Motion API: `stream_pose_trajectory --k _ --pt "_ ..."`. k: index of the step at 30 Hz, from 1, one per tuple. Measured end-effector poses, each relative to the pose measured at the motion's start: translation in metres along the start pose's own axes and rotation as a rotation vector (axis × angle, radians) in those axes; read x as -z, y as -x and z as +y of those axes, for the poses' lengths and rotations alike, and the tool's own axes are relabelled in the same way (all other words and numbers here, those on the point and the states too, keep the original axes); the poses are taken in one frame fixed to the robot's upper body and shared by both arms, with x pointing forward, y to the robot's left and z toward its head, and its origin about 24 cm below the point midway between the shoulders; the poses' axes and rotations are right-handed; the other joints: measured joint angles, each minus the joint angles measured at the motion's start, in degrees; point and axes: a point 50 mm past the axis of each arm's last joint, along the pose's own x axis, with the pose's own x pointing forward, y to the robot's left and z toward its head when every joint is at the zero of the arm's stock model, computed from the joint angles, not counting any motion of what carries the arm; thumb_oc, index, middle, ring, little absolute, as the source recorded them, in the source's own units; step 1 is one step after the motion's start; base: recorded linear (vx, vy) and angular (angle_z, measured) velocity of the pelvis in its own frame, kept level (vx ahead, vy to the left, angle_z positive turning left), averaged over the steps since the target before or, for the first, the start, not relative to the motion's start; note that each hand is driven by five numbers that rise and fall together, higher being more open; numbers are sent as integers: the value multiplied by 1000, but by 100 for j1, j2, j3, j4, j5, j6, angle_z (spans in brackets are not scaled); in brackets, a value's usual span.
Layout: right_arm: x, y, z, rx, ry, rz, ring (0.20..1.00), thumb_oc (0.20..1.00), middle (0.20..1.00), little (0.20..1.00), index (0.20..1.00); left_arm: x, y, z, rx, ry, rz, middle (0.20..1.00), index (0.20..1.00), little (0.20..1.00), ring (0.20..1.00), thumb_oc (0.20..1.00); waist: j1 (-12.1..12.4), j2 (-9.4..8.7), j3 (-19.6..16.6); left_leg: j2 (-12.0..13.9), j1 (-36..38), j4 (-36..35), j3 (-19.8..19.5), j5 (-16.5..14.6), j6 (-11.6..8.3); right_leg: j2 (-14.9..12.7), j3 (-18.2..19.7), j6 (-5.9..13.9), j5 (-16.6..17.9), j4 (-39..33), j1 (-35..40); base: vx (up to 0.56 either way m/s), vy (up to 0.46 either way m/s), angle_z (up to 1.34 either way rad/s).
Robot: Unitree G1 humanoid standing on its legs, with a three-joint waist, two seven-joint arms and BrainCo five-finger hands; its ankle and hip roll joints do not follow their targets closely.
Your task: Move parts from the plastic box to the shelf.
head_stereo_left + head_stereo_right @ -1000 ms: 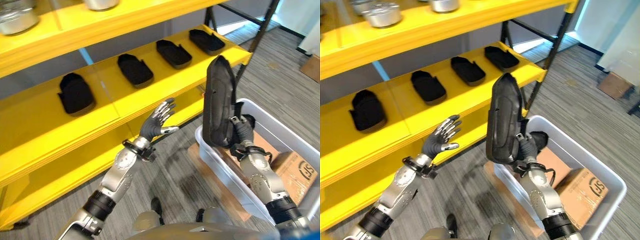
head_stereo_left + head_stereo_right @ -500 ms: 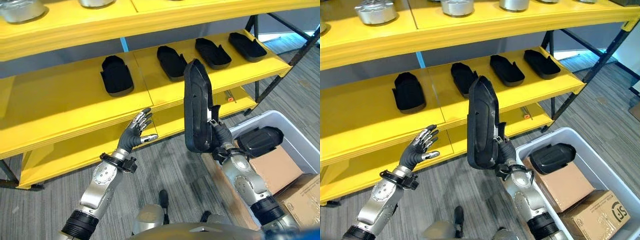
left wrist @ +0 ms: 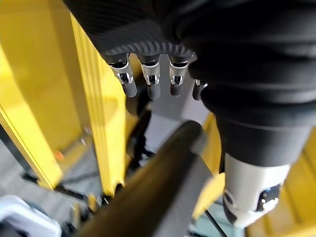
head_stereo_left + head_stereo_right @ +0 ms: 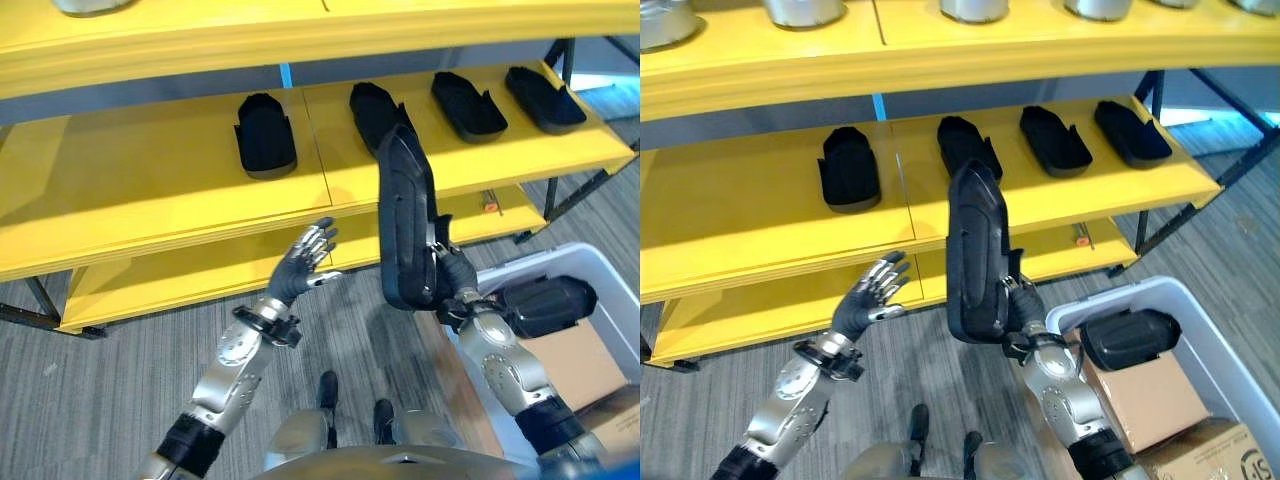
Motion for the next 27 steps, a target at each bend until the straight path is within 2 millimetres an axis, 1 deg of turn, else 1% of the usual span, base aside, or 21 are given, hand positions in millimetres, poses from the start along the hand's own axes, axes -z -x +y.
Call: stream_pose_trajectory --k 1,2,4,5,8,9,10,13,14,15,16,17,18,19,21,22,23,24,25,26,27 --pt "0 -1 2 -5 -8 -3 200 200 200 200 200 -1 0 1 5 -9 1 1000 1000 1000 1000 1000 32 -106 -62 -74 -50 -2 -31 -21 -31 -47 90 -22 110 -349 -45 47 -130 44" --pt "-1 -2 5 -9 -26 -14 200 200 200 200 200 -1 1 2 1 -14 9 1000 1000 1000 1000 1000 65 -251 -142 -143 -129 -24 -93 -66 -104 -134 50 -299 367 -778 37 39 -128 40" --pt "-2 -2 8 -14 -34 -22 200 200 200 200 200 -1 1 0 1 -10 10 1000 1000 1000 1000 1000 84 -174 -123 6 -140 0 276 -131 -129 -125 -141 -394 610 -1180 209 58 -94 37" --pt "-1 -2 8 -17 -32 -18 200 200 200 200 200 0 1 0 -6 -8 18 1000 1000 1000 1000 1000 83 -132 -114 56 -130 8 416 -123 -156 -115 -210 -418 642 -1306 311 78 -69 30" --pt "0 -2 8 -19 -29 -16 200 200 200 200 200 4 5 1 -23 0 43 1000 1000 1000 1000 1000 99 -51 -112 82 -53 -19 477 -125 -248 -117 -322 -455 670 -1538 578 61 -37 20" --pt "-1 -1 8 -18 -26 -17 200 200 200 200 200 7 9 2 -34 4 55 1000 1000 1000 1000 1000 59 -8 -118 162 59 -31 981 -253 -262 -148 -394 -461 664 -1646 745 -5 -13 26" --pt "-2 -1 6 -16 -20 -19 200 200 200 200 200 7 10 2 -34 7 56 1000 1000 1000 1000 1000 44 35 -124 177 56 81 1172 -236 -276 -167 -451 -483 646 -1648 785 -32 -16 26" --pt "-4 -2 3 -8 -16 -28 200 200 200 200 200 6 7 1 -27 12 49 1000 1000 1000 1000 1000 -5 52 -92 61 -245 651 1234 -256 -402 -254 -571 -457 590 -1596 793 -8 21 44" --pt "-4 -2 1 3 -15 -29 200 200 200 200 200 2 0 0 -8 15 37 1000 1000 1000 1000 1000 -21 -44 -21 -71 -582 1179 1513 -123 -596 -510 -761 -491 535 -1483 778 64 117 74" --pt "-5 -3 2 -3 -10 -30 200 200 200 200 200 1 -1 0 -3 11 34 1000 1000 1000 1000 1000 9 -57 -5 -87 -587 1246 1608 -151 -664 -588 -778 -542 495 -1478 833 115 206 64" --pt "-7 -5 4 -15 -10 -36 200 200 200 200 200 0 0 2 1 5 33 1000 1000 1000 1000 1000 42 -93 60 -24 -652 1590 1737 -584 -531 -636 -813 -601 453 -1511 924 91 170 22" --pt "-7 -5 8 -21 -22 -40 200 200 200 200 200 0 1 4 1 -3 39 1000 1000 1000 1000 1000 48 -111 87 282 -704 1957 1861 -827 -519 -656 -836 -606 449 -1519 988 149 373 15" --pt "-10 -7 10 -29 -26 -51 200 200 200 200 200 -1 2 6 1 -11 41 1000 1000 1000 1000 1000 53 -128 104 660 -645 1984 1807 -875 -587 -652 -844 -603 441 -1524 1027 117 338 17" --pt "-14 -9 9 -29 -26 -61 200 200 200 200 200 0 1 7 1 -14 45 1000 1000 1000 1000 1000 1 -122 116 969 -625 1850 1616 -913 -759 -679 -847 -570 425 -1530 1056 149 478 16" --pt "-20 -9 2 -12 -20 -78 200 200 200 200 200 0 1 7 -3 31 40 1000 1000 1000 1000 1000 -55 -137 136 1513 -425 1104 1426 -795 -953 -773 -814 -489 392 -1456 1028 97 378 10" --pt "-22 -10 -2 -1 -21 -81 200 200 200 200 200 1 -1 7 -2 55 35 1000 1000 1000 1000 1000 -60 -124 137 1660 -428 1008 1364 -737 -1062 -784 -811 -457 387 -1432 1000 97 416 1" --pt "-26 -10 -10 25 -20 -82 200 200 200 200 200 1 -3 7 3 111 25 1000 1000 1000 1000 1000 -57 -74 172 2043 -438 824 1370 -658 -1150 -868 -828 -315 311 -1305 946 106 456 2" --pt "-27 -9 -13 31 -17 -81 200 200 200 200 200 1 -4 6 7 119 24 1000 1000 1000 1000 1000 -85 -67 182 2079 -437 769 1405 -636 -1133 -953 -837 -248 273 -1240 936 109 467 6" --pt "-29 -9 -17 39 -3 -80 200 200 200 200 200 2 -5 3 19 138 21 1000 1000 1000 1000 1000 -149 22 181 2031 -412 666 1570 -598 -1083 -1103 -866 -92 219 -1136 932 98 417 13" --pt "-32 -9 -19 43 11 -87 200 200 200 200 200 2 -6 1 23 150 17 1000 1000 1000 1000 1000 -219 167 175 1947 -327 609 1611 -490 -918 -1146 -885 77 180 -1064 940 118 477 -9" --pt "-32 -9 -21 51 13 -85 200 200 200 200 200 1 -9 -1 19 167 3 1000 1000 1000 1000 1000 -173 354 178 1750 -180 557 1566 -46 -1310 -1311 -818 382 119 -965 948 126 480 -6"
